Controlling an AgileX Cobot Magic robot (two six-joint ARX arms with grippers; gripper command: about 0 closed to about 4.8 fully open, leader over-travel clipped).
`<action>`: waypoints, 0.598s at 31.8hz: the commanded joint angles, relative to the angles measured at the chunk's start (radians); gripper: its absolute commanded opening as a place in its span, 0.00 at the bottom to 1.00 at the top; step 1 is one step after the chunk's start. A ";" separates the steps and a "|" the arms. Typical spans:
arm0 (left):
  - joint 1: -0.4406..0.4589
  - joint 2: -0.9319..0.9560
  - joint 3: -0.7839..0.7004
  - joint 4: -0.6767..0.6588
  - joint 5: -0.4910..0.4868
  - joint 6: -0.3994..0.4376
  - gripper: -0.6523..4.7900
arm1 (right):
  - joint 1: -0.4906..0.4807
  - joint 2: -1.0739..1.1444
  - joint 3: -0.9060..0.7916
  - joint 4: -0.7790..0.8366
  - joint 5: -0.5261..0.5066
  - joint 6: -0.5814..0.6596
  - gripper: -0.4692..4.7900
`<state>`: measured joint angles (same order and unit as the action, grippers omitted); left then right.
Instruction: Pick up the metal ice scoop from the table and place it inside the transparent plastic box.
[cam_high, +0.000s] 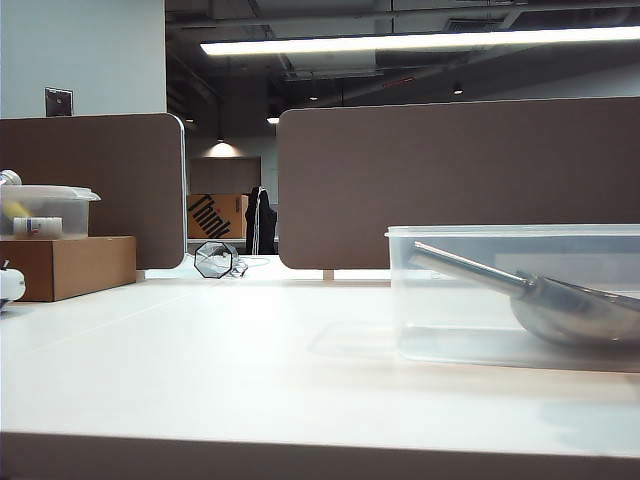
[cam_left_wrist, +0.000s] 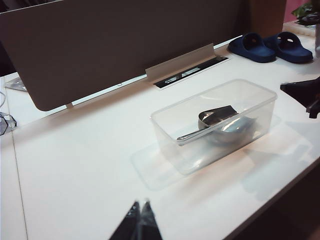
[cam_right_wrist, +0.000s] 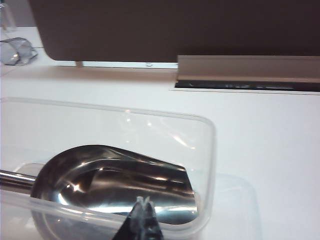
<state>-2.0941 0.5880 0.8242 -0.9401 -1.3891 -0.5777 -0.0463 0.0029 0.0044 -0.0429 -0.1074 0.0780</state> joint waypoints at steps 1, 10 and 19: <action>0.000 0.002 0.001 0.003 0.006 -0.006 0.11 | 0.016 0.000 0.001 0.017 -0.006 0.000 0.09; 0.000 0.000 0.001 0.003 0.006 -0.006 0.11 | 0.015 0.000 0.001 0.017 -0.003 0.000 0.09; 0.009 -0.002 0.001 0.003 0.006 -0.006 0.11 | 0.015 0.001 0.001 0.017 -0.003 0.000 0.09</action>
<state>-2.0922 0.5865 0.8242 -0.9401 -1.3804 -0.5777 -0.0315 0.0029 0.0044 -0.0429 -0.1089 0.0780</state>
